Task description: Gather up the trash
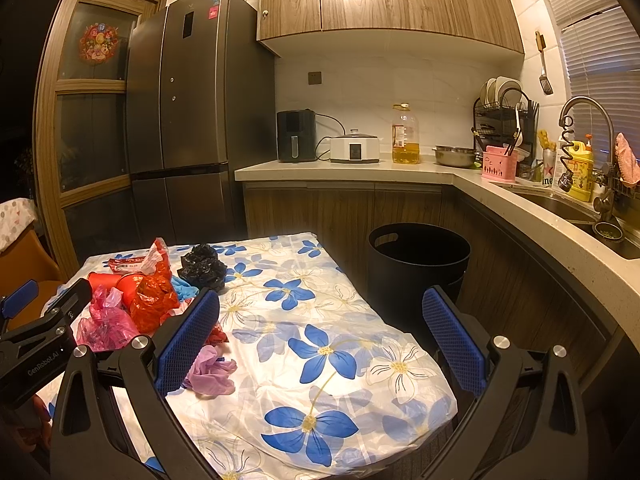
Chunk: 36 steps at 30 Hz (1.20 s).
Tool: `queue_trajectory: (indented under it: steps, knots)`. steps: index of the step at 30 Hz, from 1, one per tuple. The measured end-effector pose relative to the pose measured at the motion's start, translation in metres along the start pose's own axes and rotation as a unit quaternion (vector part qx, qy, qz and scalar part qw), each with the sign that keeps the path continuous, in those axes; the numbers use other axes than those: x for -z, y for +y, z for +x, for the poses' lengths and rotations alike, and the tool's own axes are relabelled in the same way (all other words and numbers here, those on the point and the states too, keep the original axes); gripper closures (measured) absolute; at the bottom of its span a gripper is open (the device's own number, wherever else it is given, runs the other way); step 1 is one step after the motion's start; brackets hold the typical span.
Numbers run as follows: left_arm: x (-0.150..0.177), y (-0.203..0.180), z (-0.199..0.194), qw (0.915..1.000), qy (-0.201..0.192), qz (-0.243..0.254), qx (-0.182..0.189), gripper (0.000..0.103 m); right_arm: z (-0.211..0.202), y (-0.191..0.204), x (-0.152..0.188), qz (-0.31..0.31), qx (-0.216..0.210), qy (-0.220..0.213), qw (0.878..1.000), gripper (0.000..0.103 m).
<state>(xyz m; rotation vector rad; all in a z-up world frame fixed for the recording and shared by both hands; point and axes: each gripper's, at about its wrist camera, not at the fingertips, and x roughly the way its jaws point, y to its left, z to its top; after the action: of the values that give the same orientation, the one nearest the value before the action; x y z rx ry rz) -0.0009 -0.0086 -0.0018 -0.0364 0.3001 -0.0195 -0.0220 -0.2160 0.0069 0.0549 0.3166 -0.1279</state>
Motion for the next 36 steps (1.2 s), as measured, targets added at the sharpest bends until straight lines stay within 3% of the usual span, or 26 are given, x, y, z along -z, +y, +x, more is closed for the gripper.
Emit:
queue_trajectory:
  steps: [18, 26, 34, 36]
  knots:
    - [0.002, -0.003, 0.0, 1.0, 0.002, -0.001, 0.0, 0.003, 0.0, -0.004, -0.001, 0.0, 0.0, 0.003, 1.0, 0.004]
    - [0.006, 0.004, 0.009, 1.0, 0.007, -0.005, -0.002, 0.003, 0.02, -0.001, 0.006, -0.001, -0.005, 0.011, 1.0, 0.004]
    - [0.015, 0.018, 0.023, 0.9994, 0.018, -0.012, -0.026, 0.003, 0.043, 0.005, 0.015, -0.012, -0.043, 0.017, 0.999, 0.004]
    - [0.019, 0.024, 0.026, 0.9993, 0.022, -0.014, -0.028, 0.003, 0.057, 0.012, 0.023, -0.018, -0.063, 0.03, 0.997, 0.01]
